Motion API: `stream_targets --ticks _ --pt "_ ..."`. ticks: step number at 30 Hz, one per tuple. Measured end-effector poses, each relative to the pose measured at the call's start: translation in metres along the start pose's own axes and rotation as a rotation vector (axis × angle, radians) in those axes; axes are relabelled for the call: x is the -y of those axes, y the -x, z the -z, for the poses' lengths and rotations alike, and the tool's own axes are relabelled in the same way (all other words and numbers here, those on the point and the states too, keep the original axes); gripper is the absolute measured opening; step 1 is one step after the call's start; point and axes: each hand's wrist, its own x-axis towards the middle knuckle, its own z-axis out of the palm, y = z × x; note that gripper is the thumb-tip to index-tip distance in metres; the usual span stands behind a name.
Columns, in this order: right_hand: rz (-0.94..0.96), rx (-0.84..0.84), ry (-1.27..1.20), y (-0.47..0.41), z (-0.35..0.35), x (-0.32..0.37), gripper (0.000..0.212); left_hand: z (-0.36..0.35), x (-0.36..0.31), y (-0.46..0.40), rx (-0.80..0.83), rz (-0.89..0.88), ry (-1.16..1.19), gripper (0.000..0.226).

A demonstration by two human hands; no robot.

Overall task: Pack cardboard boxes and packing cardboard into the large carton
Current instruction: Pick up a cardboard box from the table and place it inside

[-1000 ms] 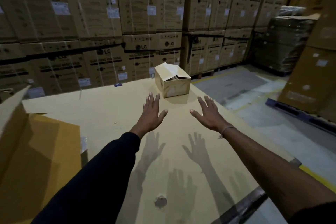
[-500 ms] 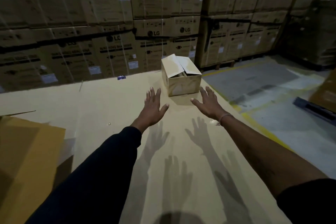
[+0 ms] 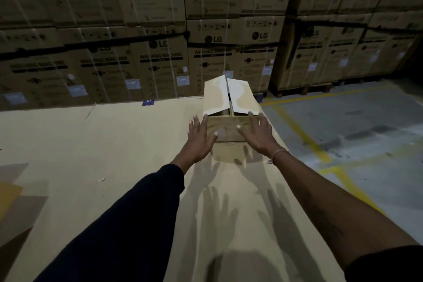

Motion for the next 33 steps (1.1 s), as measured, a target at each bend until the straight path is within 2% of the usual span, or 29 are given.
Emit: stream_targets --ticks 4,10,15,19,26,33 --pt "0.013 0.009 0.041 -0.058 0.000 -0.015 0.080 -0.012 -0.004 -0.058 -0.040 0.023 0.015 0.072" --pt "-0.106 -0.008 0.043 -0.151 -0.006 -0.024 0.072 -0.020 0.004 -0.150 -0.109 0.160 0.079 0.069" --pt "-0.154 -0.006 0.111 -0.200 -0.023 -0.035 0.074 -0.023 0.031 -0.210 -0.009 0.251 0.230 0.086" --pt "-0.163 -0.109 0.223 -0.207 -0.040 -0.037 0.074 -0.040 0.053 -0.224 -0.067 0.259 0.145 0.090" --pt "-0.163 -0.115 0.131 -0.170 -0.043 -0.031 0.068 -0.033 0.059 -0.195 -0.042 0.251 0.223 0.097" --pt "-0.115 -0.099 0.040 -0.042 -0.056 -0.009 0.077 -0.023 0.053 -0.051 -0.108 0.278 0.188 0.089"
